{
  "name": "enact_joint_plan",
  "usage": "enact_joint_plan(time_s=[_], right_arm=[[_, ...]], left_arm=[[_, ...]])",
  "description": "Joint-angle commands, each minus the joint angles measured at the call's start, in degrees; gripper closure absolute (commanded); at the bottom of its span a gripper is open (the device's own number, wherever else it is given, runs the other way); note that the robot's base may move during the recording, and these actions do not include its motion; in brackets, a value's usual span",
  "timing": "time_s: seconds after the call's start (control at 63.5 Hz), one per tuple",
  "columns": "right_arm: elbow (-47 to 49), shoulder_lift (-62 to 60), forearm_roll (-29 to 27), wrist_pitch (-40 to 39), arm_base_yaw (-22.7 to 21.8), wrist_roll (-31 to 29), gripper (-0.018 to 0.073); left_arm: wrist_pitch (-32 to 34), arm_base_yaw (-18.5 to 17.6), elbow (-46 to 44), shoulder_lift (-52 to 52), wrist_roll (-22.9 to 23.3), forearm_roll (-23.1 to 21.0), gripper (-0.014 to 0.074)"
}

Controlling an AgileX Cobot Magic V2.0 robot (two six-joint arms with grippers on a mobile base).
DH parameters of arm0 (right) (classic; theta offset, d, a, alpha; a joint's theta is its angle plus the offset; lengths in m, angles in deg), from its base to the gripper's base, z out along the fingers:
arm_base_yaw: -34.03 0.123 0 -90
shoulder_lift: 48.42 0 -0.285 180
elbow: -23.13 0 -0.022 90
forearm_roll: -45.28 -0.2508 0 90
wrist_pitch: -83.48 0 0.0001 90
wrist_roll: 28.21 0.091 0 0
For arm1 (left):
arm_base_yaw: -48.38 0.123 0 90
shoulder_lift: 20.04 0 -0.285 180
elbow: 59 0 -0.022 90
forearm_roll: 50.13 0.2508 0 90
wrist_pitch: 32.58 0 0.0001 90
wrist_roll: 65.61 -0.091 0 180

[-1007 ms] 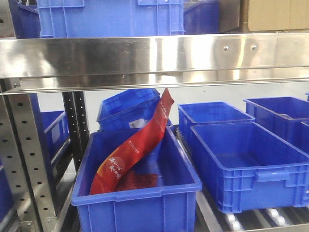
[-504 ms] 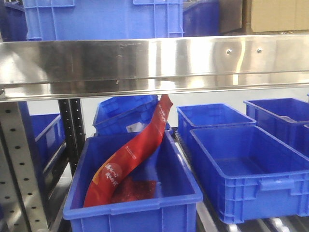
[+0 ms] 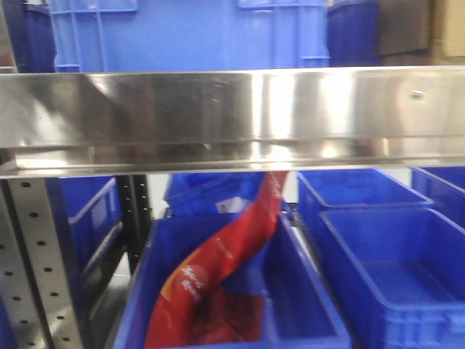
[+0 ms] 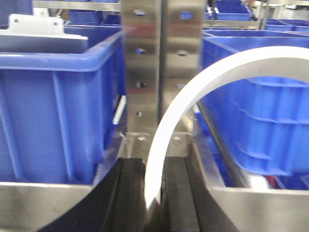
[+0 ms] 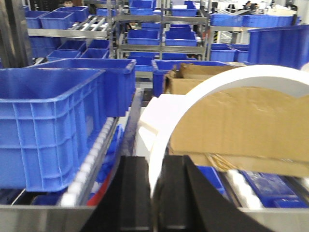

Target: Grab PVC pipe and place in blue bin

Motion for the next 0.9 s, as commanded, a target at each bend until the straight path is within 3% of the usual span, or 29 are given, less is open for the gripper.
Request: enact_joint_plan(time_s=[0.0,0.881], right_arm=[[-0.04,-0.01,0.17,-1.39,0.00,-0.25,0.0728],[-0.04,-0.01,0.17,-1.39,0.00,-0.25,0.0728]], left_arm=[[1.65,0.03,0.02,0.35,0.44,-0.43,0.0707],[1.65,0.03,0.02,0.35,0.44,-0.43,0.0707]])
